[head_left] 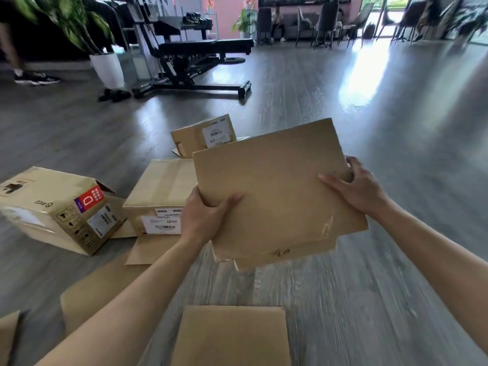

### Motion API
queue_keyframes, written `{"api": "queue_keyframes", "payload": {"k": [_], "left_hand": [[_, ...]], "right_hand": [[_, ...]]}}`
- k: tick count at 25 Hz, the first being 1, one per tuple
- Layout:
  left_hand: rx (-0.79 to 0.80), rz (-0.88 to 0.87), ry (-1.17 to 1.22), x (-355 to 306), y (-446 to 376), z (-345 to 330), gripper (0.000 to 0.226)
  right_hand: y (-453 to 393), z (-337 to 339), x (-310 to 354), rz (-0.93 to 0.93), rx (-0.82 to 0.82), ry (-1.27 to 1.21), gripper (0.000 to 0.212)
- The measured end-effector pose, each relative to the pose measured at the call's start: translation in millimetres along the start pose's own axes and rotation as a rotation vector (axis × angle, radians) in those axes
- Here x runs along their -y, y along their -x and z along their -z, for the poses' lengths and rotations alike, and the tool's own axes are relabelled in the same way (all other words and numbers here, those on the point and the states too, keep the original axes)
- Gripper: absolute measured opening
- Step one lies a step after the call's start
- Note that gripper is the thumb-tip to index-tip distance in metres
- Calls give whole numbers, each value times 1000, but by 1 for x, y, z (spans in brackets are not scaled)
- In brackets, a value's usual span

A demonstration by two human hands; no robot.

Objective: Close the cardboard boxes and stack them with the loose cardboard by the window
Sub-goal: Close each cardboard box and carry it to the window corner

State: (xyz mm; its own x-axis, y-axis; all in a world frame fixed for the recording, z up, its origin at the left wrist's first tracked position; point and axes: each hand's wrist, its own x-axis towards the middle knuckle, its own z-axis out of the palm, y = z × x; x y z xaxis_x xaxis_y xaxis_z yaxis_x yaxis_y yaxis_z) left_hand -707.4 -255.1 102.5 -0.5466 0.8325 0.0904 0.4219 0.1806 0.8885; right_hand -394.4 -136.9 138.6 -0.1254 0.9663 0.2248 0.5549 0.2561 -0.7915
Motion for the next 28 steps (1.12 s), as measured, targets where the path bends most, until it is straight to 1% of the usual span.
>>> {"api": "queue_keyframes", "payload": {"k": [2, 4, 8, 11, 14, 18, 19, 21, 22, 24, 26, 28], "left_hand": [[10, -5, 54, -3, -5, -3, 97], [16, -7, 47, 3, -8, -10, 98], [-23, -1, -23, 35, 5, -36, 77], [10, 58, -122, 76, 24, -57, 71], [103, 90, -169, 116, 43, -75, 71], [174, 149, -248, 148, 49, -82, 61], [206, 152, -263, 150, 47, -80, 63], [299, 158, -247, 149, 39, -76, 66], [363, 165, -233, 147, 34, -72, 72], [489, 183, -218, 136, 22, -63, 95], [519, 205, -140, 122, 7, -53, 111], [496, 239, -58, 109, -7, -48, 118]], "right_hand": [[-1, 4, -3, 17, 12, 3, 78], [-1, 7, -13, -1, 57, -12, 88], [17, -4, -52, -33, 97, 76, 98], [51, -31, -91, -111, 130, 165, 107], [91, -56, -132, -222, 191, 164, 102], [111, -69, -167, -324, 276, 219, 79], [108, -67, -169, -347, 292, 216, 79], [97, -60, -167, -362, 354, 202, 86], [93, -54, -166, -363, 401, 200, 90], [84, -39, -161, -391, 501, 144, 95], [74, -23, -155, -419, 584, 20, 95], [63, -9, -147, -437, 619, -97, 96]]}}
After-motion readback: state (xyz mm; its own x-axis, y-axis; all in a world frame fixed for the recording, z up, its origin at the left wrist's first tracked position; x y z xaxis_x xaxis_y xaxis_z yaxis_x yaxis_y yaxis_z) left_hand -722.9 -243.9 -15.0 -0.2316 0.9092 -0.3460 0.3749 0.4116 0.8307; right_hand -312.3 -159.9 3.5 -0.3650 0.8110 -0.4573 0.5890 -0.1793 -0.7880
